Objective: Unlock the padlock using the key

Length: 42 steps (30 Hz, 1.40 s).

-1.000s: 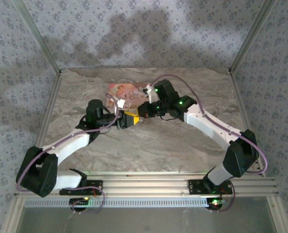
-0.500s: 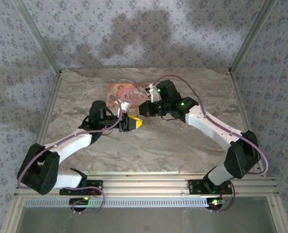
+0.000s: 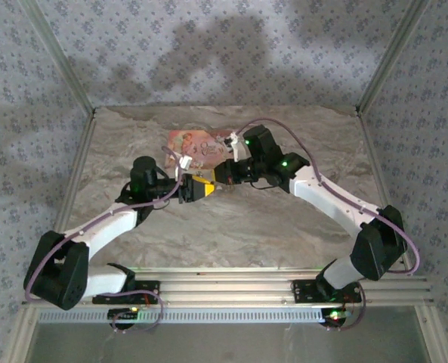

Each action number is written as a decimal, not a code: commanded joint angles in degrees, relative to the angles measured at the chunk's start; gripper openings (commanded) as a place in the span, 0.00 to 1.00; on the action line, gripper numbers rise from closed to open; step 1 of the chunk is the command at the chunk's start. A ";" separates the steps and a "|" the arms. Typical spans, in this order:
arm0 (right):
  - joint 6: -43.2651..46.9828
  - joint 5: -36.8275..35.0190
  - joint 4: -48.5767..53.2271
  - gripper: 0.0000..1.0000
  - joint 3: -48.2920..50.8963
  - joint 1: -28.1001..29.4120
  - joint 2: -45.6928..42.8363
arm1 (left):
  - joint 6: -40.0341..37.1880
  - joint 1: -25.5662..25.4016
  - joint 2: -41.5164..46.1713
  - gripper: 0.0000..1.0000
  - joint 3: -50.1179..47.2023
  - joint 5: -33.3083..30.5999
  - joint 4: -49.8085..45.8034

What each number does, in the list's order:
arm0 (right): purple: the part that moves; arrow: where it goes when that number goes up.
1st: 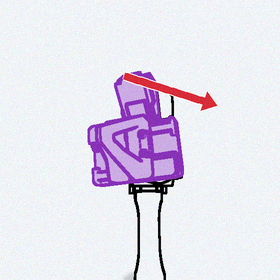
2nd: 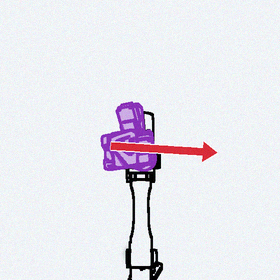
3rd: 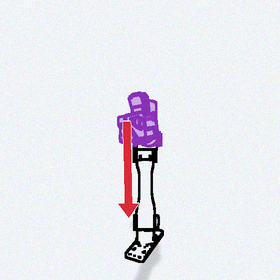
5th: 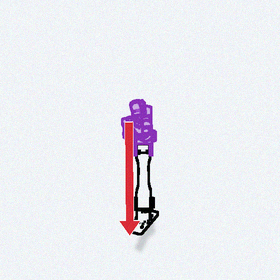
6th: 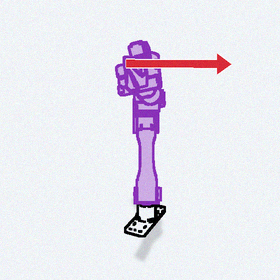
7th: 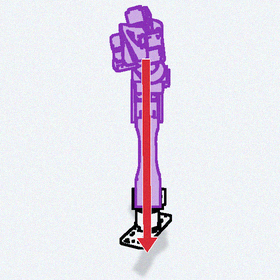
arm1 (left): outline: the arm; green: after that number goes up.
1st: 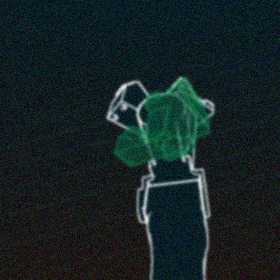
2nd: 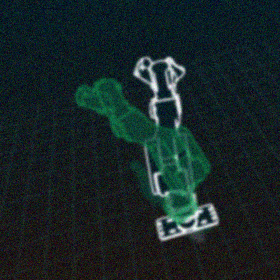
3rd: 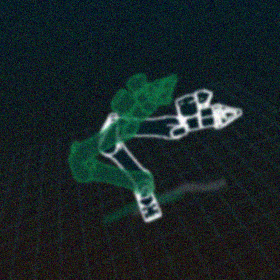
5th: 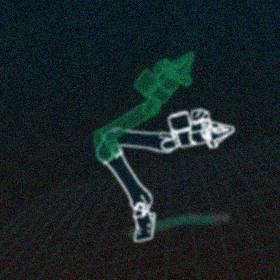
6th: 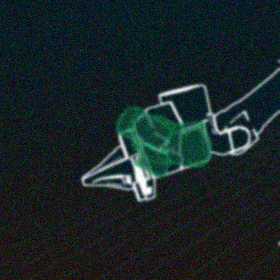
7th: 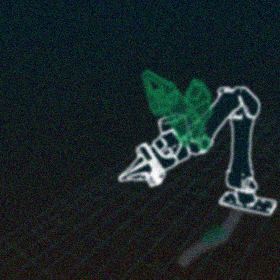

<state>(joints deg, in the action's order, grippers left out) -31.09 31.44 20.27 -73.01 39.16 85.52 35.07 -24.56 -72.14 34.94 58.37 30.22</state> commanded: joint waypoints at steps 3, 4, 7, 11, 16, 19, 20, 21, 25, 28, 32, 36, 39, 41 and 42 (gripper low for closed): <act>0.82 1.87 -0.22 0.00 -0.60 0.74 -1.26 | -0.18 -0.75 -0.61 0.39 2.58 1.45 1.69; 0.86 1.99 -0.22 0.00 -0.50 0.83 -1.26 | -0.01 -0.83 -0.68 0.37 2.66 1.42 1.61; 0.93 2.82 -0.51 0.00 -1.00 1.27 -0.95 | 0.39 -1.11 -0.62 0.21 2.94 1.14 1.18; 1.12 2.76 0.16 0.00 -2.03 1.70 -0.53 | 0.43 -1.63 0.45 0.00 2.44 -0.21 0.64; 0.14 1.23 0.00 0.01 -1.79 1.95 -0.66 | 0.63 -1.70 0.89 0.00 1.54 -1.97 0.04; -1.12 0.58 -0.51 0.08 -1.40 2.07 -0.83 | 0.96 -1.93 0.48 0.00 0.97 -2.94 0.28; -1.51 0.32 -0.74 0.10 -1.27 2.07 -0.81 | 1.13 -2.01 0.36 0.00 0.72 -3.22 0.52; -2.04 -0.08 -1.07 0.13 -1.00 2.23 -0.93 | 1.42 -2.07 0.23 0.00 0.21 -3.77 1.07; -4.06 -0.72 -2.86 0.21 0.15 2.14 -0.88 | 2.10 -2.07 -0.07 0.00 -0.95 -5.24 2.35; -4.47 -0.66 -3.52 0.27 0.33 2.06 -0.88 | 2.63 -2.07 0.59 0.00 -2.17 -6.95 3.26; -7.58 -2.75 -2.08 0.43 0.48 1.55 -1.30 | 2.22 -2.07 2.37 0.00 -3.44 -9.32 2.27; -13.46 -6.26 -4.37 0.45 3.45 1.32 -2.65 | 1.00 -2.07 5.24 0.00 -4.26 -12.35 -0.16; -18.38 -8.32 -8.95 0.47 7.57 2.58 -3.38 | -1.36 -2.07 7.91 0.00 -4.19 -14.67 -3.58; -19.98 -9.19 -10.79 0.47 8.45 3.83 -3.16 | -3.39 -2.05 9.88 0.00 -3.90 -16.35 -6.93; -20.44 -9.69 -11.42 0.47 8.49 4.53 -3.08 | -4.29 -2.03 10.84 0.00 -3.86 -16.85 -8.18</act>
<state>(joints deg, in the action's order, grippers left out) -46.85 24.71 12.23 -65.65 41.91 83.15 34.59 -26.44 -64.10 30.72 44.25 25.26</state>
